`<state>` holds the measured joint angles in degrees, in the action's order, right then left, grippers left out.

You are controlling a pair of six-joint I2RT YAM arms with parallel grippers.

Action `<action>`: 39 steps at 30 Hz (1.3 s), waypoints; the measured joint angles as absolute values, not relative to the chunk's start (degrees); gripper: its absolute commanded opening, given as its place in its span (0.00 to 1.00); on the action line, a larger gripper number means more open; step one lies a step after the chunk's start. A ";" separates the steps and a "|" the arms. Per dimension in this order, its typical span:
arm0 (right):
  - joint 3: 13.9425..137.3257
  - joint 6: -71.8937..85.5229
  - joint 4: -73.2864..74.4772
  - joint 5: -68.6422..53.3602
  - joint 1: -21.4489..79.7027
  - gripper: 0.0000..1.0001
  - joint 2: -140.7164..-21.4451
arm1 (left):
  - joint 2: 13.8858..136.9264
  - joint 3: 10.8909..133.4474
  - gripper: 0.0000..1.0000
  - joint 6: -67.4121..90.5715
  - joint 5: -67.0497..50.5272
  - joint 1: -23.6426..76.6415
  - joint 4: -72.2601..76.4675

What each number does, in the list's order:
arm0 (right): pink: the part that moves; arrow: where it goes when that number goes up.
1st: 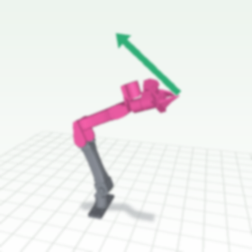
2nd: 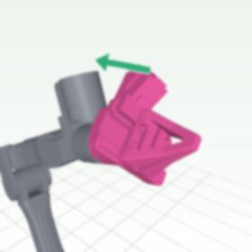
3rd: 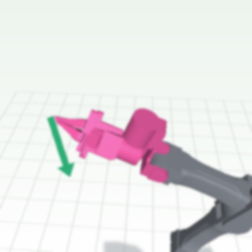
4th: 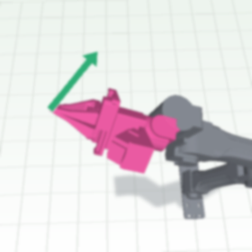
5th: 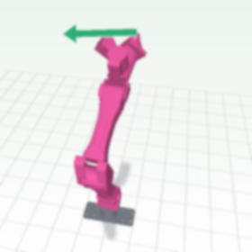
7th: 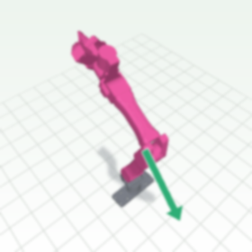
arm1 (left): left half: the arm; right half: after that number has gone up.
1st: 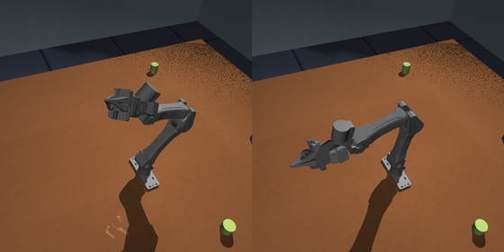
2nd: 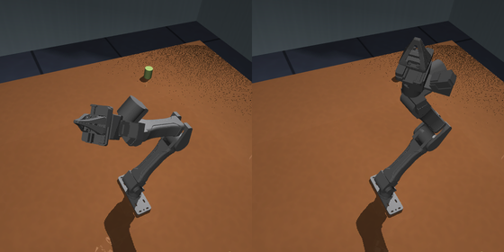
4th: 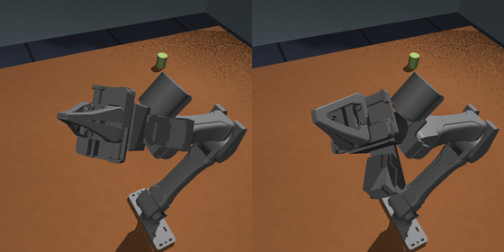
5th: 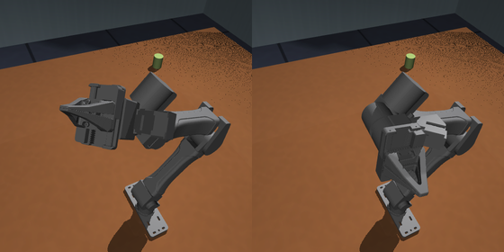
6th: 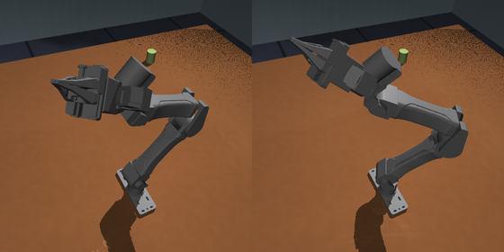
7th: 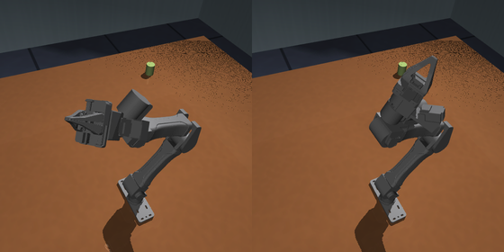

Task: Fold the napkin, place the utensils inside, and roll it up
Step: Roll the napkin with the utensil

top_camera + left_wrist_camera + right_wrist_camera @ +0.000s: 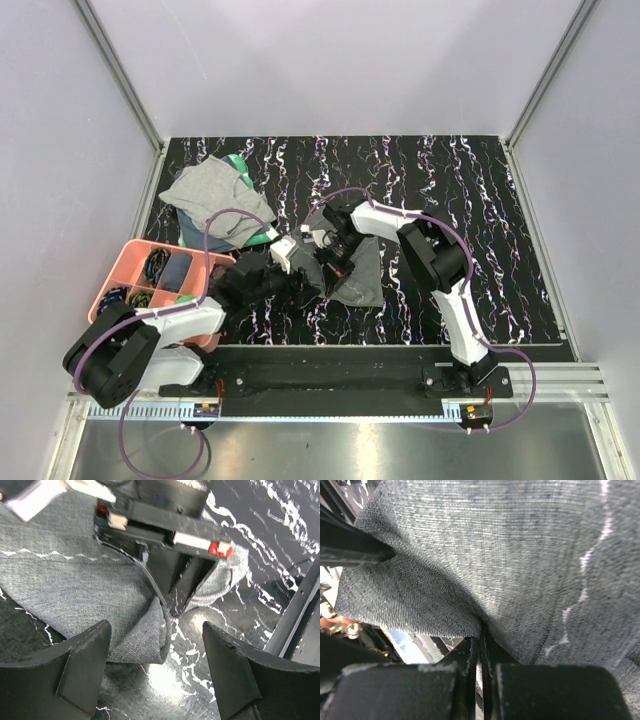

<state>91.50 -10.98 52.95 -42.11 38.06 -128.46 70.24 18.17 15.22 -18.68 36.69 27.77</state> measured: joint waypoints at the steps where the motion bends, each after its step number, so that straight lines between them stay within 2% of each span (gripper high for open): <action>1: 91.79 -11.14 53.32 -42.72 37.87 0.00 -128.90 | 70.22 18.22 0.76 14.81 -18.61 36.93 27.14; 9: 93.62 -12.10 55.57 -44.88 37.10 0.00 -130.80 | 70.19 18.63 0.69 12.99 -15.86 38.26 22.72; 19: 94.17 -12.86 56.27 -45.78 36.95 0.00 -131.33 | 70.94 19.99 0.28 12.21 -10.22 38.81 20.03; 20: 94.17 -12.91 56.27 -45.93 36.93 0.00 -131.33 | 71.20 20.21 0.18 12.10 -9.74 38.81 19.55; 23: 94.17 -13.08 56.27 -46.33 36.84 0.02 -131.33 | 71.99 20.69 0.01 12.58 -8.86 38.85 18.72; 25: 94.19 -13.10 56.27 -46.72 36.71 0.07 -131.33 | 72.51 20.99 0.00 13.23 -8.40 38.89 18.39; 26: 94.19 -13.13 56.25 -46.96 36.60 0.15 -131.33 | 72.66 21.06 0.00 13.65 -8.23 38.96 18.20; 32: 91.83 -12.38 54.00 -46.98 36.10 0.43 -129.01 | 72.88 21.28 0.00 17.26 -7.92 38.89 16.95; 33: 90.43 -11.90 53.28 -46.28 36.10 0.50 -127.33 | 72.86 21.28 0.00 17.96 -7.97 38.81 16.78; 38: 81.43 -8.58 46.39 -40.69 35.81 0.62 -114.13 | 72.84 21.28 0.00 22.55 -9.89 37.08 16.16; 39: 79.50 -7.68 44.88 -39.42 35.75 0.72 -111.02 | 72.84 21.28 0.00 23.31 -10.61 36.53 16.05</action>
